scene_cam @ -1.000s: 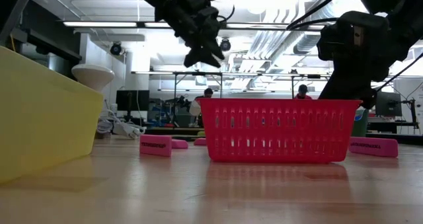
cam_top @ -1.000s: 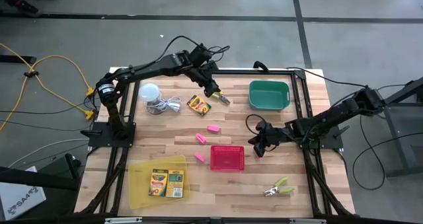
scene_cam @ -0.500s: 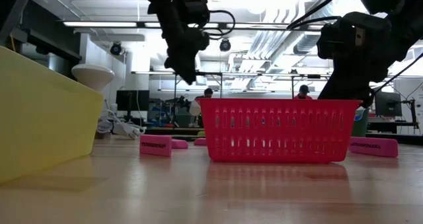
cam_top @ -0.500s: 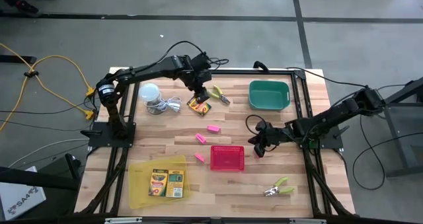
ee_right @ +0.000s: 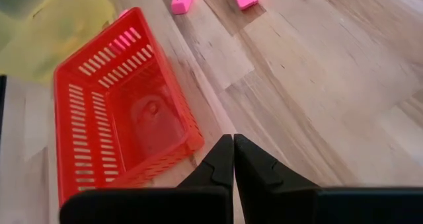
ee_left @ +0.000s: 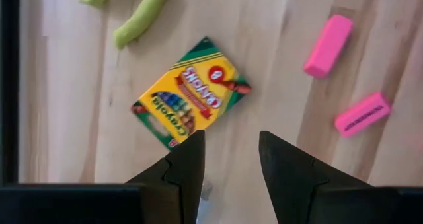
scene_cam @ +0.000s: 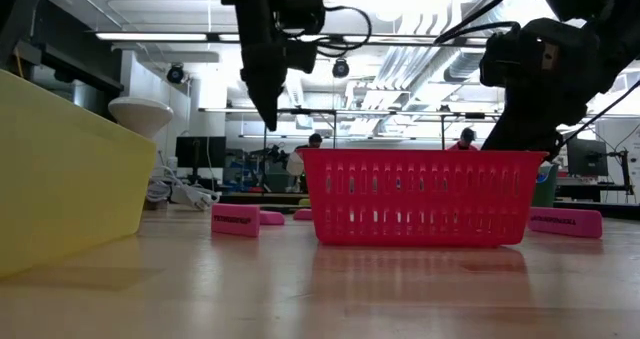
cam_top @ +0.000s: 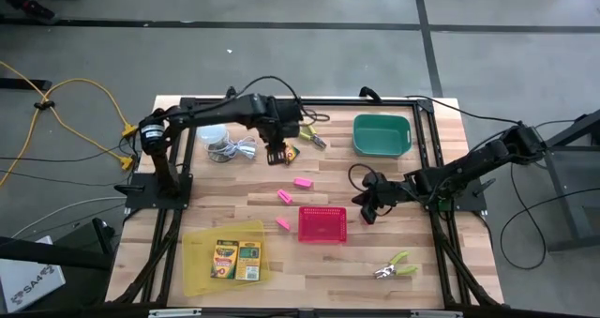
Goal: Pick & Place School Supplies
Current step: Put the yellow crayon box into the yellow bin
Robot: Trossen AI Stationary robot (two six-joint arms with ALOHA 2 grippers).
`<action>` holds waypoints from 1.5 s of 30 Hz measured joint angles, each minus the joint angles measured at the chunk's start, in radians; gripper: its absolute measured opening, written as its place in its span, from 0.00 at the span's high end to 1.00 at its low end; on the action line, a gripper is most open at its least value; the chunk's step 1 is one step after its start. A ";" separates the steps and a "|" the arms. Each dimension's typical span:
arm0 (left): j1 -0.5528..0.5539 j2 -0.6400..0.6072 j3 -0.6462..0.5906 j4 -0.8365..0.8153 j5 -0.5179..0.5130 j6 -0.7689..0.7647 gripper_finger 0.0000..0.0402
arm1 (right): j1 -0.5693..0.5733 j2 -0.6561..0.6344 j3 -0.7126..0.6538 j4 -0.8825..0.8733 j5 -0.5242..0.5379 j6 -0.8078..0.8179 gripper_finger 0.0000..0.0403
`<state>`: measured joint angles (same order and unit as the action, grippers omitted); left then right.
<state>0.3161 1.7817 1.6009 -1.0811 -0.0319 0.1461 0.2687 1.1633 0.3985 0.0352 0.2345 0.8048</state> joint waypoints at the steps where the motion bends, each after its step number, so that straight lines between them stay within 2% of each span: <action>1: -0.009 0.000 0.000 0.001 0.000 -0.003 0.66 | 0.000 0.000 0.000 0.004 0.000 -0.019 1.00; 6: -0.040 0.000 0.000 0.012 0.011 -0.038 0.66 | -0.003 0.000 0.000 0.092 -0.002 -0.150 1.00; 10: -0.033 0.000 0.000 -0.002 0.053 -0.003 0.66 | -0.029 0.000 0.000 0.192 -0.002 -0.155 1.00; 16: 0.063 0.000 -0.018 0.005 0.241 0.048 0.66 | -0.098 0.000 0.000 0.230 -0.002 -0.155 1.00; 19: 0.133 0.001 -0.052 0.019 0.287 0.027 0.66 | -0.124 0.000 0.000 0.229 -0.002 -0.165 1.00; 26: 0.266 0.002 -0.128 0.075 0.297 -0.058 0.66 | -0.155 0.000 0.000 0.231 -0.002 -0.181 1.00; 32: 0.342 0.001 -0.181 0.157 0.352 -0.153 0.66 | -0.158 0.000 0.000 0.231 -0.002 -0.181 1.00; 35: 0.358 0.001 -0.213 0.209 0.351 -0.196 0.66 | -0.158 0.000 0.000 0.231 -0.002 -0.182 1.00; 45: 0.381 0.001 -0.295 0.320 0.359 -0.205 0.66 | -0.158 0.000 0.000 0.231 -0.002 -0.208 1.00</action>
<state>0.6967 1.7828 1.3055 -0.7610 0.3267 -0.0585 0.1108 1.1633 0.3985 0.2665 0.2329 0.5966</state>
